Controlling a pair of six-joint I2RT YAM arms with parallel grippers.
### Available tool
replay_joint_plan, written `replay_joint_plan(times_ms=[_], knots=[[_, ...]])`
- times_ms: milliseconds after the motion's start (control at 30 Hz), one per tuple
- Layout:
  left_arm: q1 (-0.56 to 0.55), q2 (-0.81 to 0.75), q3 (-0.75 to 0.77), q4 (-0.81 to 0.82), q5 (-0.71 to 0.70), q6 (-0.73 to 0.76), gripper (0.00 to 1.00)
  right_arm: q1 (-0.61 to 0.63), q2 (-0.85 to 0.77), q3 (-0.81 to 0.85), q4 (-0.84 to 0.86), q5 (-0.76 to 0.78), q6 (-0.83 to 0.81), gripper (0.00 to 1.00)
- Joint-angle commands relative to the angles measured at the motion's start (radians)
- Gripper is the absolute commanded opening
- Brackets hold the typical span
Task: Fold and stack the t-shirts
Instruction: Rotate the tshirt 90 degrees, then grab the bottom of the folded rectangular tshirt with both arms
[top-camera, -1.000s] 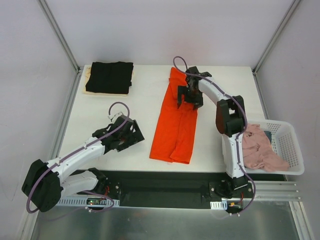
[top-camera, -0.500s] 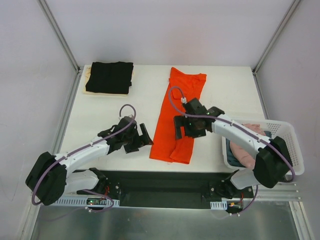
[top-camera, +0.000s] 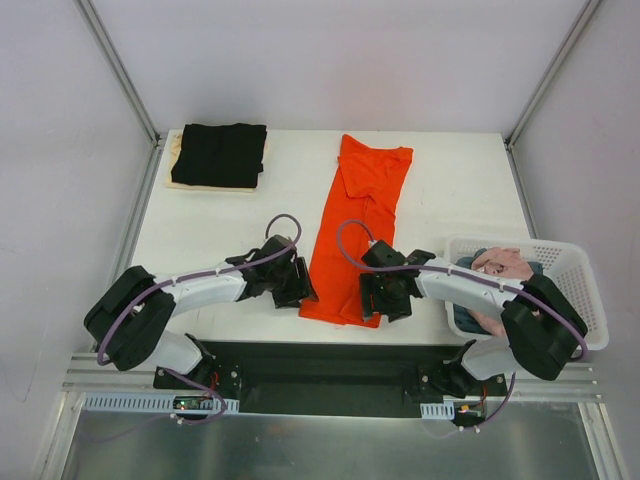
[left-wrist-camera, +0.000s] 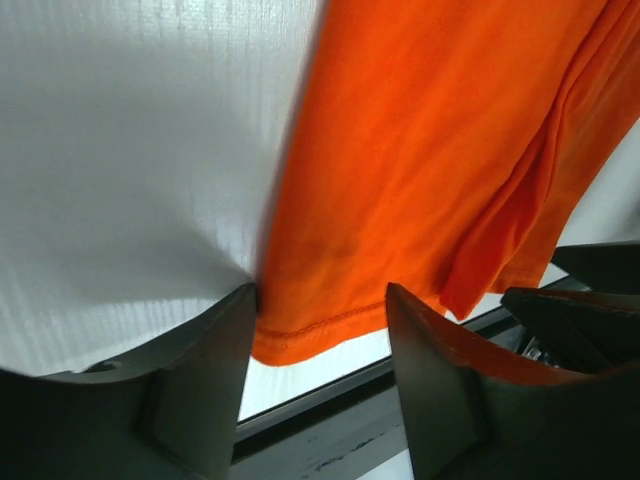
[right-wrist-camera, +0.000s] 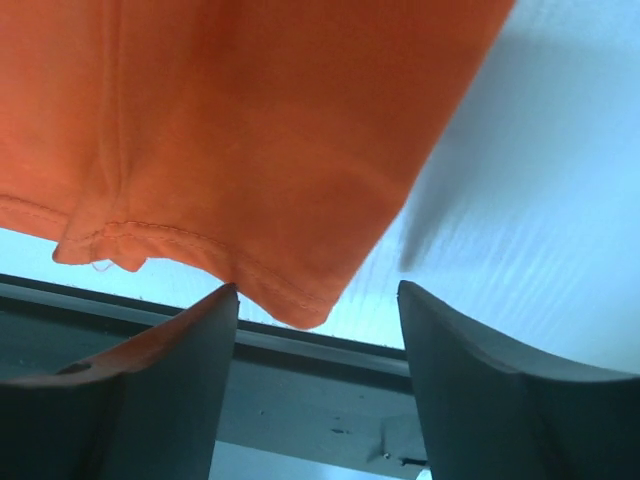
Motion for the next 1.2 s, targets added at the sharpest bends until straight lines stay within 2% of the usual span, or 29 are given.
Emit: replay_joint_plan(times_ms=[0,33,67,200,467,567,667,700,833,900,1167], knots=[[-0.013,0.069,-0.006,-0.028,-0.033,0.012,0.46,0.014,-0.009,-0.025,0.071,0.016,0.049,0.66],[-0.013,0.066,-0.017,-0.026,-0.036,0.008,0.42,0.014,-0.006,-0.028,0.069,0.018,0.052,0.63],[-0.014,0.056,-0.023,-0.028,-0.049,0.000,0.33,0.014,-0.003,-0.033,0.074,0.015,0.055,0.61],[-0.016,0.026,-0.059,-0.029,-0.071,-0.009,0.21,0.014,-0.012,-0.068,0.068,0.011,0.072,0.47],[-0.037,0.030,-0.048,-0.026,-0.071,-0.003,0.00,0.022,-0.078,-0.139,0.063,-0.015,0.101,0.41],[-0.046,0.039,-0.040,-0.028,-0.056,-0.003,0.00,0.029,-0.101,-0.162,0.083,-0.025,0.118,0.40],[-0.051,0.032,-0.048,-0.028,-0.051,-0.006,0.00,0.032,-0.123,-0.177,0.097,-0.036,0.126,0.33],[-0.051,0.027,-0.052,-0.028,-0.051,-0.008,0.00,0.033,-0.126,-0.180,0.102,-0.044,0.126,0.27],[-0.057,-0.013,-0.071,-0.028,-0.043,-0.020,0.00,0.048,-0.153,-0.211,0.114,-0.079,0.141,0.15],[-0.060,-0.034,-0.089,-0.029,-0.036,-0.034,0.00,0.065,-0.182,-0.225,0.097,-0.077,0.152,0.04],[-0.112,-0.192,-0.161,-0.042,0.047,-0.083,0.00,0.213,-0.308,-0.263,0.094,-0.139,0.238,0.01]])
